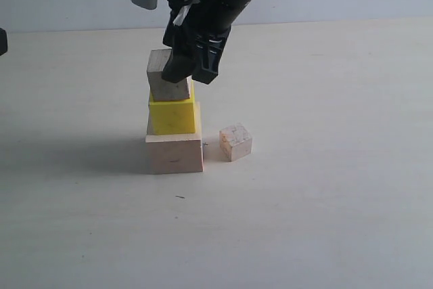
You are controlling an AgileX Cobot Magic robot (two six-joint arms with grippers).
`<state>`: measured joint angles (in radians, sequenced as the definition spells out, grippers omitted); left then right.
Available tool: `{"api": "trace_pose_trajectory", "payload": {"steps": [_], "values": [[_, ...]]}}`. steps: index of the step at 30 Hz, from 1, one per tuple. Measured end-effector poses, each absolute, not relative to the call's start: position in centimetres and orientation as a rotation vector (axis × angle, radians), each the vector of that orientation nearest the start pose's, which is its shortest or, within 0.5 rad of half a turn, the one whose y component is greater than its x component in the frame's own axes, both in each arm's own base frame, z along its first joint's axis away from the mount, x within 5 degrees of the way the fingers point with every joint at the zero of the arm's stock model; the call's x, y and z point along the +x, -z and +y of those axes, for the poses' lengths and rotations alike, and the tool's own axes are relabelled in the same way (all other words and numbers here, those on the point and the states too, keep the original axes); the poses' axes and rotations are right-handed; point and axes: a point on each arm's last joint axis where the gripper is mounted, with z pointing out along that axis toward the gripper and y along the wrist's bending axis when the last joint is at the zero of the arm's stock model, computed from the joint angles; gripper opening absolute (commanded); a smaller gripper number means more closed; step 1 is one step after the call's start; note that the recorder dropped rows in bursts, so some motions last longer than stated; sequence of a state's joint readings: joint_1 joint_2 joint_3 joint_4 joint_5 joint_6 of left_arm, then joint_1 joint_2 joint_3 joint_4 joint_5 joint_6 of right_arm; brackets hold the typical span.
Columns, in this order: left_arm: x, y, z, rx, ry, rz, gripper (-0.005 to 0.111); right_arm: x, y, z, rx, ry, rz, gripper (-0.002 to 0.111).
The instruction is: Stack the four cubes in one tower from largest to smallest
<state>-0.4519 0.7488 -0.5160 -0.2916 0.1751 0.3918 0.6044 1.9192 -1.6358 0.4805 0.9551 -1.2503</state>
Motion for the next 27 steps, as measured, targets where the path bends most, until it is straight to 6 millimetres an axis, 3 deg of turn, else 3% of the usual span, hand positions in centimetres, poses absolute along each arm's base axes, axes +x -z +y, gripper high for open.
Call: {"api": "trace_pose_trajectory", "payload": {"steps": [8,27], "values": [[13.94,-30.08,-7.27,0.553,0.285,1.811,0.0,32.73,-27.31,26.78,-1.905,-0.387,1.746,0.068],[13.94,-30.08,-7.27,0.553,0.285,1.811,0.0,32.85,-27.15,26.5,-1.934,-0.339,1.747,0.068]]}}
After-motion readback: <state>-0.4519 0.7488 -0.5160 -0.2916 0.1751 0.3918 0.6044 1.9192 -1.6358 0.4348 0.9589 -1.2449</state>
